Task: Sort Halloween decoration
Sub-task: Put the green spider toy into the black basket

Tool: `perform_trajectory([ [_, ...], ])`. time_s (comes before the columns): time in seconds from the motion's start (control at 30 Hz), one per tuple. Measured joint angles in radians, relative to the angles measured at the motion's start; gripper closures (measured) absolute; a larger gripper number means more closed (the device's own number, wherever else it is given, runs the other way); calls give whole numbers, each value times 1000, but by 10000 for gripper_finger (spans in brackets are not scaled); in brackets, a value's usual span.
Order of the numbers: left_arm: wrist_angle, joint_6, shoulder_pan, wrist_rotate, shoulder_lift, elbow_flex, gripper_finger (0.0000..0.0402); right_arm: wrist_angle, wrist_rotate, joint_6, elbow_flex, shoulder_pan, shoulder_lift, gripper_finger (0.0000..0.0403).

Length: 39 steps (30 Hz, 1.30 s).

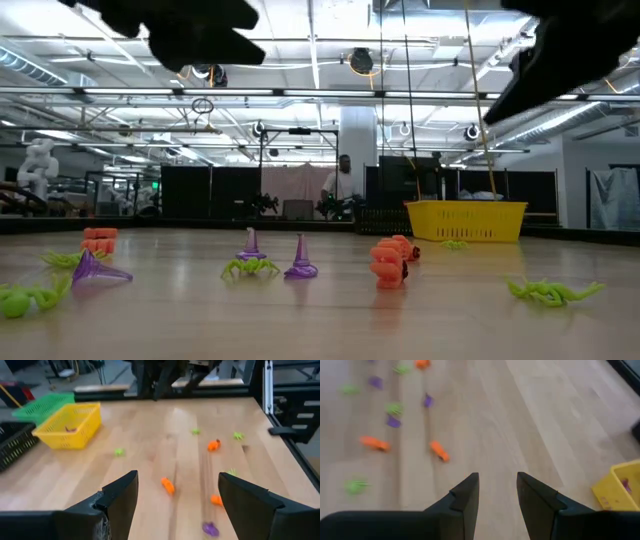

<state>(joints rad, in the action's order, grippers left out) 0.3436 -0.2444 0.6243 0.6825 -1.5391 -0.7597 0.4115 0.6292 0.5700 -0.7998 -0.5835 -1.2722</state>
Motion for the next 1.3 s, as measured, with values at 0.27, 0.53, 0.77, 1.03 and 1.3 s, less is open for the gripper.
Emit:
perform_trajectory([
  [0.27,-73,-117,47,6,0,0,128,37,136,89,0,-8,-236,284],
  [0.53,-70,-118,66,73,0,0,128,-153,181,126,98,-4,-298,284],
  [0.77,-76,-118,66,74,0,0,128,-368,124,112,233,34,-287,284],
  [1.03,-69,-118,66,78,-6,0,128,-589,100,94,349,101,-287,264],
  [1.3,-66,-117,55,78,-34,0,128,-805,45,1,424,158,-305,226],
])
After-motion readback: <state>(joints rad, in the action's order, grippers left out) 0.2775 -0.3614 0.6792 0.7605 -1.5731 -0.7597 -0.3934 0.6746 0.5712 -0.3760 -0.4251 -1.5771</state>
